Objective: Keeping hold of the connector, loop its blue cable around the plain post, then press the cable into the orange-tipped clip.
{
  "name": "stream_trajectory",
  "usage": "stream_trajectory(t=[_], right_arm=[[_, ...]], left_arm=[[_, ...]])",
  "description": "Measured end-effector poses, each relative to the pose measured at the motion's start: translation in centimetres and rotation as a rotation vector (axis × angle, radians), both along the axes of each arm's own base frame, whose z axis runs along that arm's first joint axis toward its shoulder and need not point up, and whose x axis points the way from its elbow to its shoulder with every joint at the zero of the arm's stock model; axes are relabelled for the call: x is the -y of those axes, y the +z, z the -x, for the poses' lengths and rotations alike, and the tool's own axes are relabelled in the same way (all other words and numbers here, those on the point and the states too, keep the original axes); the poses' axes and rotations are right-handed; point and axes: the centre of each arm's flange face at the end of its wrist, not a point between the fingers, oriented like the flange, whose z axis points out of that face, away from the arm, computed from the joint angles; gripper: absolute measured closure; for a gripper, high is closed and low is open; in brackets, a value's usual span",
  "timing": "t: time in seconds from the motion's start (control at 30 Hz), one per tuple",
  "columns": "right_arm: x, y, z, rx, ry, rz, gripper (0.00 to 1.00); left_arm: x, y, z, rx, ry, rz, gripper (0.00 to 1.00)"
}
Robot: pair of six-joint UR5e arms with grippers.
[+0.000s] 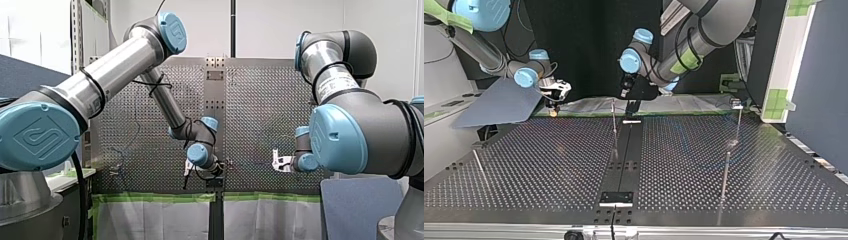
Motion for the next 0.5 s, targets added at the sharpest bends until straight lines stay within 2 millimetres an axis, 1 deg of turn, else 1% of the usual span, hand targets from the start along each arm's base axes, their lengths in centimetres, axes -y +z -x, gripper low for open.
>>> stream_trajectory(t=[0.13,0.37,0.5], right_arm=[[0.0,0.0,0.0,0.000,0.000,0.001,1.00],[0.0,0.0,0.0,0.000,0.001,-0.001,1.00],[0.0,0.0,0.0,0.000,0.002,-0.002,1.00]], left_arm=[[0.2,0.2,-0.4,0.023,-0.001,0.020,0.00],[1.7,1.6,-1.9,0.085,-0.002,0.083,0.00],[2.0,1.9,-2.2,0.089,0.005,0.105,0.00]])
